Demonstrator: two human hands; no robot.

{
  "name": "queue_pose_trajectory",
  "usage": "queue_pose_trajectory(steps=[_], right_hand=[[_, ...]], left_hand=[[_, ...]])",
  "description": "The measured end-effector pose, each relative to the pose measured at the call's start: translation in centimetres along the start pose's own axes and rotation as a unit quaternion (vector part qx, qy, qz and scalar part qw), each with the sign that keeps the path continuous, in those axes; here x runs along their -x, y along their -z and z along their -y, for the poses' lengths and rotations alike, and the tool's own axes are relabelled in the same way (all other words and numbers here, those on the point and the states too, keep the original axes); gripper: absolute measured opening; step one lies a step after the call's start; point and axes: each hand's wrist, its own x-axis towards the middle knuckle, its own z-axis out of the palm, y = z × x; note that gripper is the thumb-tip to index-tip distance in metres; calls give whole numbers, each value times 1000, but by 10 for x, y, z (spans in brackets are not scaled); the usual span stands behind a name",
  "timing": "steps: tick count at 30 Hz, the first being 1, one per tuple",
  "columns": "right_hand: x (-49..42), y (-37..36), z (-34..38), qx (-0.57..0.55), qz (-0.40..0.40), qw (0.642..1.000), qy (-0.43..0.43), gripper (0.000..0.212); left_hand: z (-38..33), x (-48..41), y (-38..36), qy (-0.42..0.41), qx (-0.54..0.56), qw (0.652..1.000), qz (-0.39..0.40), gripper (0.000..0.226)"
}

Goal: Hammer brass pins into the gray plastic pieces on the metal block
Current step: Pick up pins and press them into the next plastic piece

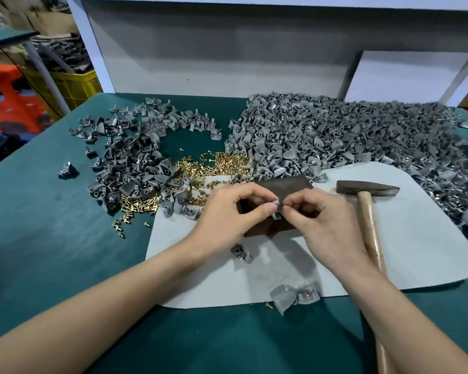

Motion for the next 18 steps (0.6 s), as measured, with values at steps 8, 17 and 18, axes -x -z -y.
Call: queue_pose_trajectory(steps=[8, 17, 18], right_hand=[[2, 0, -1, -37, -8, 999, -20, 27], [4, -1, 6, -82, 10, 995, -56, 16], [4, -1, 7, -90, 11, 994, -64, 17]], left_hand=[[7, 7, -9, 47, 34, 997, -59, 13], [10, 5, -7, 98, 117, 987, -49, 11], [10, 5, -6, 101, 117, 987, -47, 13]])
